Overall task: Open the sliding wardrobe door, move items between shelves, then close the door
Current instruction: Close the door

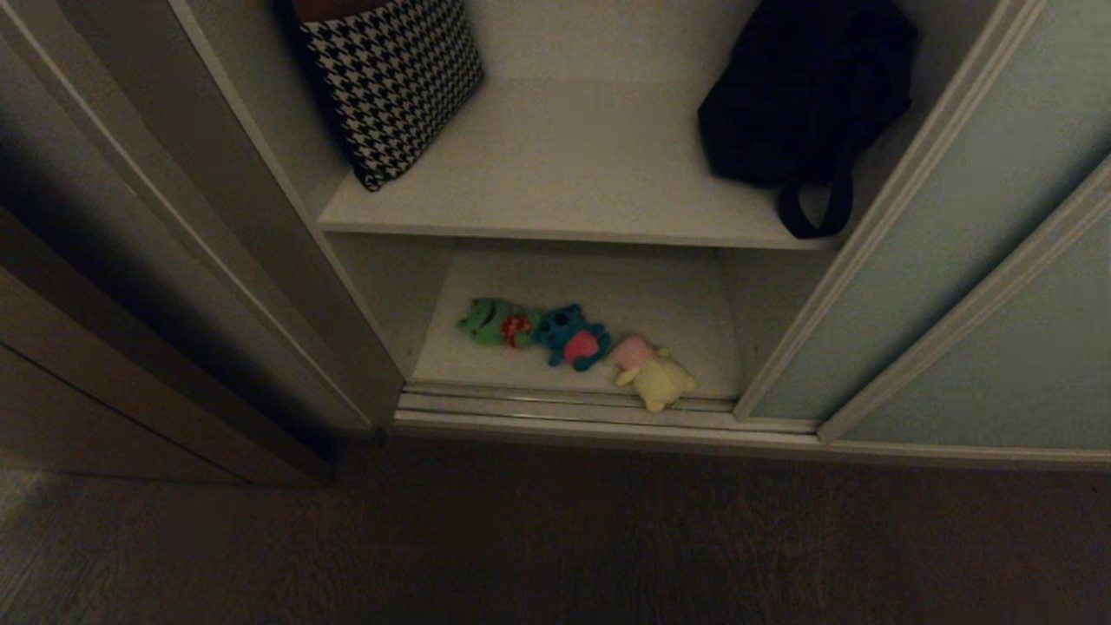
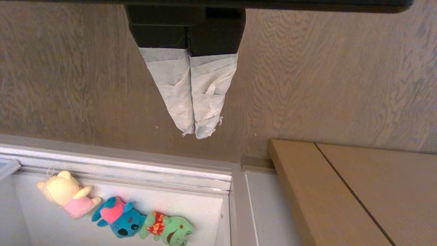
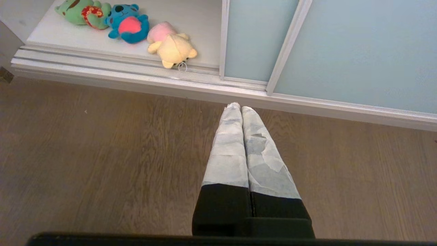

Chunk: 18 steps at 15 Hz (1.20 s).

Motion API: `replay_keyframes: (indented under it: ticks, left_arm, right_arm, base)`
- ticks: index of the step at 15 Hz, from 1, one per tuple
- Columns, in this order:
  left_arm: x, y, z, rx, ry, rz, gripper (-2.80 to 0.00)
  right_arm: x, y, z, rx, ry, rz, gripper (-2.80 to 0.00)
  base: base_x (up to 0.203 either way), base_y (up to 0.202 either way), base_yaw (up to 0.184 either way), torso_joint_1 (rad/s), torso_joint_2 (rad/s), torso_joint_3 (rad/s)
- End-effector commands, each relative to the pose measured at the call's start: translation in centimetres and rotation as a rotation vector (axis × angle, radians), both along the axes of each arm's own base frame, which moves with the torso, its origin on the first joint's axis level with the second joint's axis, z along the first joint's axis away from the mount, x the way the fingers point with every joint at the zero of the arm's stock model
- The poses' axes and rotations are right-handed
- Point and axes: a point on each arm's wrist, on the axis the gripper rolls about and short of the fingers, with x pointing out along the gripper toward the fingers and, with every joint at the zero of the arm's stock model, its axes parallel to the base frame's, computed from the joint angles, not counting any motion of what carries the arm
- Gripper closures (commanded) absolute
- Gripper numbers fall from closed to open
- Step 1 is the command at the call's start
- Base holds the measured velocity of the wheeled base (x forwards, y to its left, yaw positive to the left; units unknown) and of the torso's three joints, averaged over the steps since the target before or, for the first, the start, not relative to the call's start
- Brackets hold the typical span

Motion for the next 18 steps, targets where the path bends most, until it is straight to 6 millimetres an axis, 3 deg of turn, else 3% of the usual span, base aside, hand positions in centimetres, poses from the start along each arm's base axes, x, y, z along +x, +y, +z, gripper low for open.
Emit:
replay_keyframes:
  ticks: [1,8,10,13,16,18]
  left_arm:
    - [0.0,0.0,0.0,-0.002,0.001,0.001,0.0]
    - [0.0,0.0,0.0,-0.002,0.001,0.001,0.0]
    - [0.0,0.0,0.0,-0.002,0.001,0.001,0.0]
    - [0.0,0.0,0.0,-0.002,0.001,0.001,0.0]
    - [0.0,0.0,0.0,-0.002,0.001,0.001,0.0]
    - [0.0,0.0,0.0,-0.002,0.001,0.001,0.0]
  right_arm:
    - [0.0,0.0,0.0,-0.005,0.0,0.0,0.0]
    - [-0.1,0.0,0.3,-0.005,-0.012,-0.003,0.0]
    - [-1.2,-0.1,3.7,0.0,-0.075,-0.035,0.0]
    - [-4.8,-0.2,10.3,0.022,-0.105,-0.065,0.0]
    - [-8.1,-0.2,15.0,0.023,-0.001,-0.065,0.0]
    - [-8.4,-0.3,17.5,0.021,0.078,-0.061,0.0]
  base:
    - [0.0,0.0,0.0,0.0,0.0,0.0]
    - [0.0,0.0,0.0,0.0,0.0,0.0]
    - [0.0,0.0,0.0,0.0,0.0,0.0]
    - [0.0,0.0,0.0,0.0,0.0,0.0]
    - [0.0,0.0,0.0,0.0,0.0,0.0]
    - [0.0,0.0,0.0,0.0,0.0,0.0]
